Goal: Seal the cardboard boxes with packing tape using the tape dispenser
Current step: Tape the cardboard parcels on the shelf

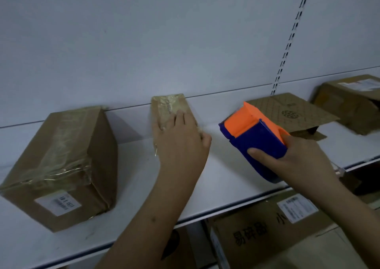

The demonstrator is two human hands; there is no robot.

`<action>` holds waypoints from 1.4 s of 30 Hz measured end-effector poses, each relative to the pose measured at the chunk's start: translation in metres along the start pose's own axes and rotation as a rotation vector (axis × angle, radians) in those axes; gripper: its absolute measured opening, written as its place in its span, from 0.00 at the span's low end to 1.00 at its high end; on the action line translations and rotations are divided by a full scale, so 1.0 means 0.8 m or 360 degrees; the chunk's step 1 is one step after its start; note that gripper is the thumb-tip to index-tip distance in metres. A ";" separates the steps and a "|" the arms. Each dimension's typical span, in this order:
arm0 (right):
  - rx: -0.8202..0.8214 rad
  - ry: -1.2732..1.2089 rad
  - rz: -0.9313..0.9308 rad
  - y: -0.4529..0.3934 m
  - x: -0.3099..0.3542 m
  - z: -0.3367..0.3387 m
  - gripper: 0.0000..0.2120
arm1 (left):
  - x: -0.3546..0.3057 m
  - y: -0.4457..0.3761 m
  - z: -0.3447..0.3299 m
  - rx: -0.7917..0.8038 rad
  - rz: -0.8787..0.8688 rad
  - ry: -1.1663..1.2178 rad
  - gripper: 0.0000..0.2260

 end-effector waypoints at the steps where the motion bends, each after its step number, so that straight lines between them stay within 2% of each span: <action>1: -0.0046 0.0041 0.0018 0.009 0.000 -0.003 0.33 | -0.004 0.000 -0.001 -0.0067 0.0043 0.0021 0.15; 3: -0.0152 0.0126 0.0078 0.026 0.003 -0.009 0.29 | -0.010 0.000 -0.004 -0.0187 0.0108 0.0023 0.11; 5: -0.0323 0.0216 0.0209 0.041 0.005 -0.015 0.26 | -0.013 -0.001 -0.006 -0.0198 0.0147 0.0032 0.11; 8: -0.0572 0.0380 0.0341 0.059 0.001 -0.021 0.29 | -0.010 -0.003 -0.005 -0.0142 0.0091 0.0079 0.17; 9: -0.0665 0.0442 0.0393 0.064 0.001 -0.022 0.29 | -0.005 -0.003 -0.002 -0.0143 0.0047 0.0234 0.22; 10: -0.0763 0.0501 0.0466 0.068 0.001 -0.023 0.28 | 0.000 0.000 0.005 -0.0151 -0.0012 0.0546 0.24; 12: -0.0932 0.0586 0.0638 0.078 0.002 -0.026 0.24 | 0.010 0.019 0.029 -0.0203 -0.0145 0.1229 0.23; 13: -0.0998 0.0610 0.0728 0.082 0.002 -0.028 0.24 | 0.015 0.033 0.041 -0.0200 -0.0214 0.1445 0.21; 15: -0.1082 0.0631 0.0873 0.089 0.001 -0.032 0.24 | 0.026 0.060 0.063 -0.0016 -0.0360 0.1720 0.21; 17: -0.1109 0.0642 0.0939 0.095 0.003 -0.035 0.25 | 0.036 0.081 0.078 0.0366 -0.0504 0.1844 0.22; 19: -0.1116 0.0658 0.0954 0.100 0.007 -0.037 0.29 | 0.049 0.093 0.088 0.0694 -0.0694 0.1812 0.24; 21: -0.1132 0.0675 0.0943 0.106 0.009 -0.038 0.30 | 0.060 0.098 0.096 0.0811 -0.0860 0.1656 0.25; 24: -0.1146 0.0640 0.0955 0.114 0.009 -0.040 0.30 | 0.069 0.098 0.099 0.0689 -0.1042 0.1518 0.22; 28: -0.1162 0.0638 0.0997 0.126 0.013 -0.042 0.21 | 0.065 0.098 0.096 0.0286 -0.1176 0.1433 0.14; 32: -0.1155 0.0624 0.0949 0.140 0.008 -0.048 0.21 | 0.060 0.109 0.096 -0.0016 -0.1263 0.1423 0.08; 37: -0.1119 0.0718 0.0822 0.157 0.005 -0.049 0.27 | 0.062 0.121 0.095 -0.0198 -0.1310 0.1354 0.05; 42: -0.1161 0.0845 0.0771 0.173 0.012 -0.041 0.26 | 0.064 0.133 0.093 -0.0283 -0.1338 0.1276 0.06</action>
Point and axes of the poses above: each hand's wrist, its own y-axis away from the middle knuckle, its own z-axis out of the back of the hand, x = y × z, the point moved 1 cm from there along -y, towards the middle knuckle, and after that the axes turned 11 degrees about z, right-handed, at the moved point
